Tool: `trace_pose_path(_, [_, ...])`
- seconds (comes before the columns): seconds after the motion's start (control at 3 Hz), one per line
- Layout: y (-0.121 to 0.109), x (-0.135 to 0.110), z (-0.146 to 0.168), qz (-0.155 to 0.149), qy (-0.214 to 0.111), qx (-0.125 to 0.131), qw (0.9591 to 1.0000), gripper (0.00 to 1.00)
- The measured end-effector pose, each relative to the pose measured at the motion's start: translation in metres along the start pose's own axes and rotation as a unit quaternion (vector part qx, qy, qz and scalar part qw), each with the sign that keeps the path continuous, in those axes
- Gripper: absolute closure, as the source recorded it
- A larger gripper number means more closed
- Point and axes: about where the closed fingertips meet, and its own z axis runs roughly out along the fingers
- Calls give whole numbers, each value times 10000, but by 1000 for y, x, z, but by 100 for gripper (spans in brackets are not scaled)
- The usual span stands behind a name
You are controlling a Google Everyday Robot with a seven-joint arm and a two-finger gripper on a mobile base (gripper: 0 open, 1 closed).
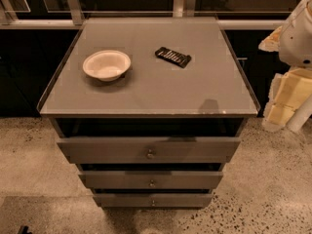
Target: Open bottom drawer
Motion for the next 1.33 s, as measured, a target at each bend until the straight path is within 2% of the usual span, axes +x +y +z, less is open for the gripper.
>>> trace_pose_path(0.33, [0,0,0,0,0,0,10000,0])
trace_pose_path(0.67, [4,3,1,69,49,133,9999,0])
trace_pose_path(1.0, [36,16,3,486,-206,365,9979,0])
trace_pose_path(1.33, [76,46,39,1205,-738,338,9894,0])
